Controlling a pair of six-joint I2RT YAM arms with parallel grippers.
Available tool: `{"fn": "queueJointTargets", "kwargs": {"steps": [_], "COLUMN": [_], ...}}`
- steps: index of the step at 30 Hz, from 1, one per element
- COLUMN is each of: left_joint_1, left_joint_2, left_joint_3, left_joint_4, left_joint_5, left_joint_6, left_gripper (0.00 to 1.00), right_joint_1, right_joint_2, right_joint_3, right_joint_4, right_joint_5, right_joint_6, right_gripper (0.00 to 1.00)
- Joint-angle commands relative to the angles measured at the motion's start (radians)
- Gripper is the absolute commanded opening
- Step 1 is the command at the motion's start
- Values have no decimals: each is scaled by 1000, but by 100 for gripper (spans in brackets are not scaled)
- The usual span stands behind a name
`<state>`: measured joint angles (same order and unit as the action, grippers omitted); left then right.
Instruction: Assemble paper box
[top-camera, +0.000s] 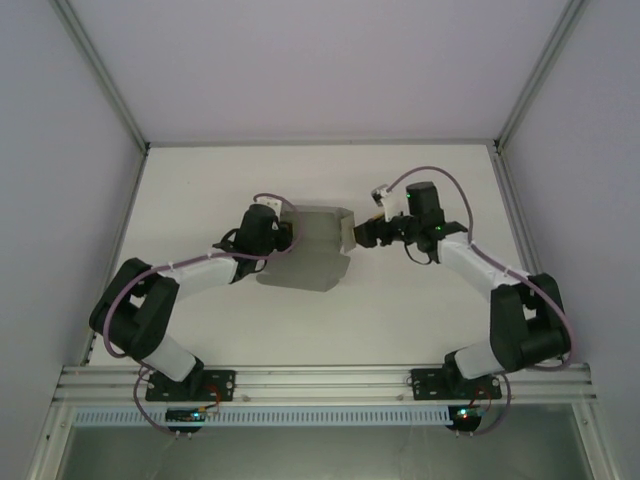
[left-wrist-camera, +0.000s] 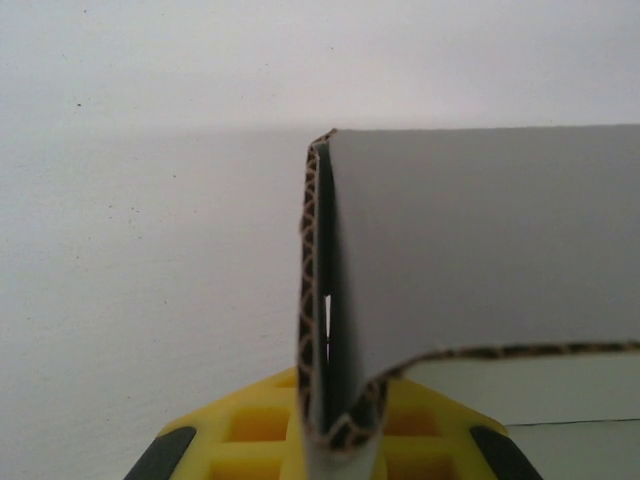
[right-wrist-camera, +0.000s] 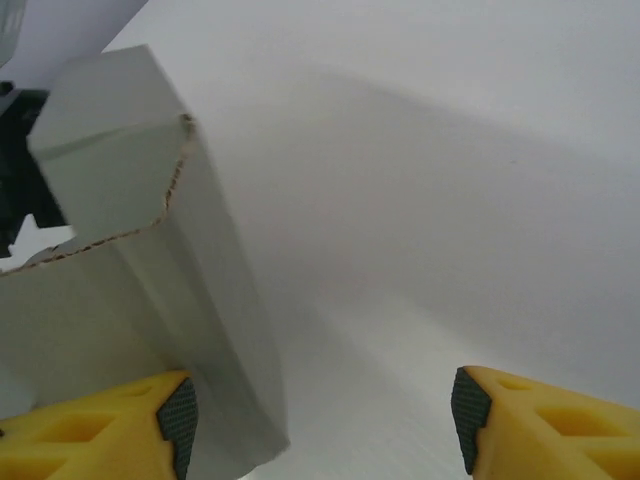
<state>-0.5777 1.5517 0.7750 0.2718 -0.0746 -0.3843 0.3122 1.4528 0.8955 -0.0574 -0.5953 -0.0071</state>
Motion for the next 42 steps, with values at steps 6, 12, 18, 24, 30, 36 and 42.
{"fn": "queueJointTargets", "kwargs": {"steps": [6, 12, 18, 24, 30, 36, 42], "left_joint_1": [1, 1, -8, -14, -16, -18, -23], "left_joint_2": [-30, -27, -17, -27, -31, -34, -45], "left_joint_3": [11, 13, 23, 23, 21, 21, 21], "left_joint_4": [24, 23, 21, 13, 14, 14, 7], "left_joint_5": [23, 22, 23, 1, -14, -22, -43], "left_joint_6": [7, -1, -8, -15, -24, -36, -41], "left_gripper": [0, 0, 0, 0, 0, 0, 0], "right_joint_1": [95, 177, 239, 282, 306, 318, 329], "right_joint_2": [95, 162, 216, 225, 227, 221, 257], "right_joint_3": [104, 160, 193, 220, 249, 242, 282], "right_joint_4": [-11, 18, 78, 58, -27, -34, -99], "right_joint_5": [65, 171, 244, 452, 622, 657, 801], "right_joint_6": [-5, 65, 129, 180, 194, 198, 235], "right_gripper": [57, 45, 42, 49, 58, 50, 34]}}
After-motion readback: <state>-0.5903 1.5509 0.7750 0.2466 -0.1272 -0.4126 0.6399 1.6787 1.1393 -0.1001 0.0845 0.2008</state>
